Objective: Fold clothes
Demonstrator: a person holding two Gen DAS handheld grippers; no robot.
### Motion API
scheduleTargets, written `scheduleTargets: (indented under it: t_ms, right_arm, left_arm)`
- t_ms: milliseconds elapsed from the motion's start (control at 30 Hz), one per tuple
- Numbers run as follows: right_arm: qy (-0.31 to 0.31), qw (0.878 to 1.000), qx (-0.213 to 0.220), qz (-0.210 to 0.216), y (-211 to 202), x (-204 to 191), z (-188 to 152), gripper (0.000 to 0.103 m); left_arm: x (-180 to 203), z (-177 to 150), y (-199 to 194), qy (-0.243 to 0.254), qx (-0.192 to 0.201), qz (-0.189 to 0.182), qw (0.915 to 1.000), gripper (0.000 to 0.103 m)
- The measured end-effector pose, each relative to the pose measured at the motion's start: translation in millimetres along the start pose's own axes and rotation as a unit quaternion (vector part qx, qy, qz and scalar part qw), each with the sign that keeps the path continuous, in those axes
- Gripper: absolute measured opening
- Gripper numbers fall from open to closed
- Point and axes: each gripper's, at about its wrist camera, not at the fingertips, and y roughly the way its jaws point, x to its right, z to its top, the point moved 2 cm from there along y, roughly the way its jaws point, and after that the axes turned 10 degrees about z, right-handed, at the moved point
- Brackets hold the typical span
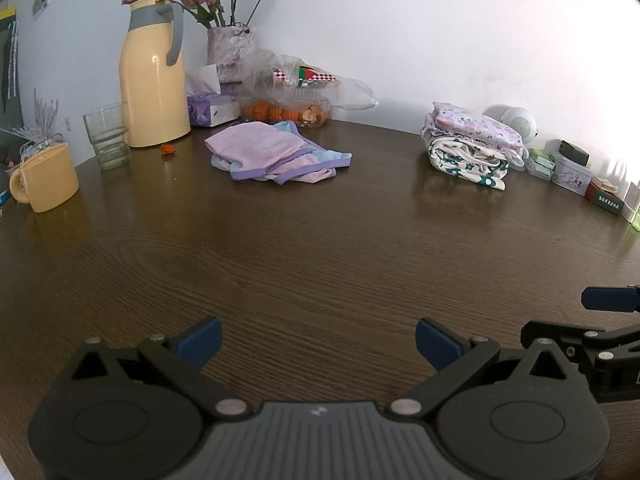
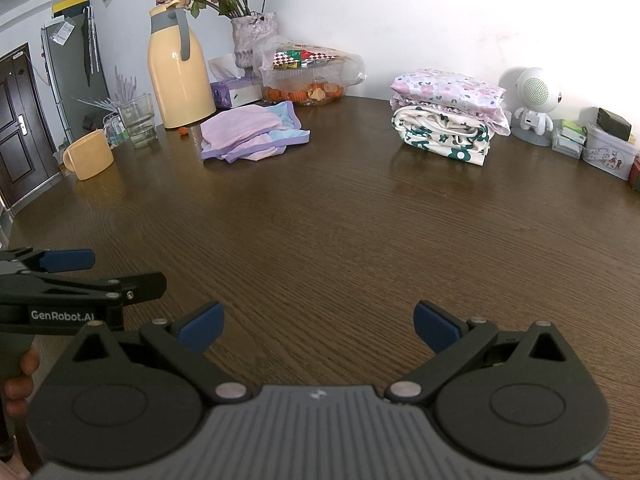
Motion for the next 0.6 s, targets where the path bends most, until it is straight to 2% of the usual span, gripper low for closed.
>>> scheduleTargets:
  t_ms: [600]
  right_arm:
    - [0.000, 1.000, -0.002, 0.003, -0.8, 0.6, 1.2, 0.103]
  left_arm:
    - [-2.3, 0.3, -0.5, 0.001, 0.001, -0.001, 1.0000, 0.103]
